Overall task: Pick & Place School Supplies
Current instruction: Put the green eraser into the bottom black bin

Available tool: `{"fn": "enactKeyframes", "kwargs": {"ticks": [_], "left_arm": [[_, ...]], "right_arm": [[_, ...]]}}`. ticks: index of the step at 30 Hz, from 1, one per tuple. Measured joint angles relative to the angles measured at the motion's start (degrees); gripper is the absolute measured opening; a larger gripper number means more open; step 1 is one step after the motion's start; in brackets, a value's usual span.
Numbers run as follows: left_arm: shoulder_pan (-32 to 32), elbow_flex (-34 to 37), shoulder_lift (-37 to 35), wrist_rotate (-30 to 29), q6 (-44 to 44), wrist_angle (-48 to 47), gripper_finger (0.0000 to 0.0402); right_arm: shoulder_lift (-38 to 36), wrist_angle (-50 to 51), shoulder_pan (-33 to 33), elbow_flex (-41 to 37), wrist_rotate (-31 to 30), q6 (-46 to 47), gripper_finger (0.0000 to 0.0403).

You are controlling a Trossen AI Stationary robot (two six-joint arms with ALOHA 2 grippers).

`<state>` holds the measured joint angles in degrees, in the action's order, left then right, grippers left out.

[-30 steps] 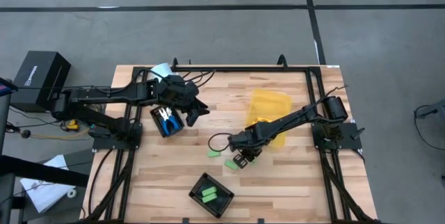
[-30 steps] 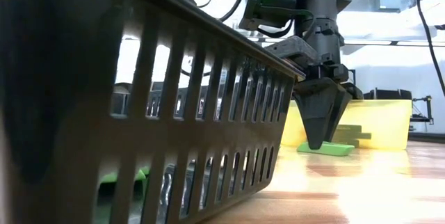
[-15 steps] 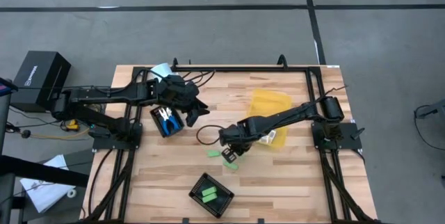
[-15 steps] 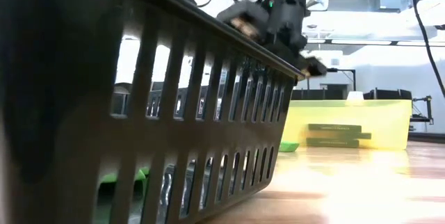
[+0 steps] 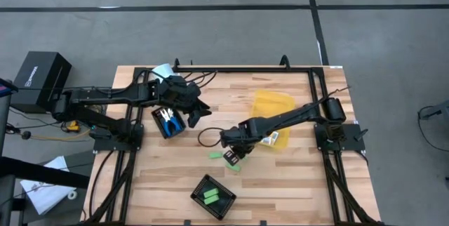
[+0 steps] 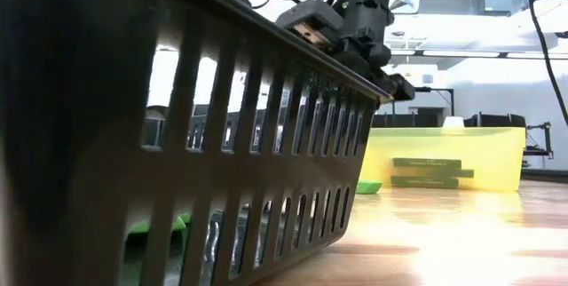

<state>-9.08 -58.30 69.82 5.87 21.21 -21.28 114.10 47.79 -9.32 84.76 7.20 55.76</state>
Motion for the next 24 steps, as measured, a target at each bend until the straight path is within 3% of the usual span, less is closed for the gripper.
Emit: {"fn": "enactKeyframes", "kwargs": {"ticks": [5,10,18,24], "left_arm": [[0.0,0.0,0.0,0.0,-0.6,-0.2,0.0131],[0.0,0.0,0.0,0.0,-2.1,-0.4,0.0131],[0.0,1.6,0.0,0.0,-2.1,-0.7,0.0131],[0.0,6.0,-0.2,1.4,-1.7,-0.8,0.0131]], "right_arm": [[0.6,-0.8,0.0,-2.2,0.2,-0.3,0.0135],[2.1,-2.3,0.0,-2.7,0.5,-1.6,0.0166],[7.2,-6.1,0.1,-2.1,6.2,-2.1,0.016],[7.8,-4.9,0.3,-1.9,4.9,-2.6,0.0137]]}}
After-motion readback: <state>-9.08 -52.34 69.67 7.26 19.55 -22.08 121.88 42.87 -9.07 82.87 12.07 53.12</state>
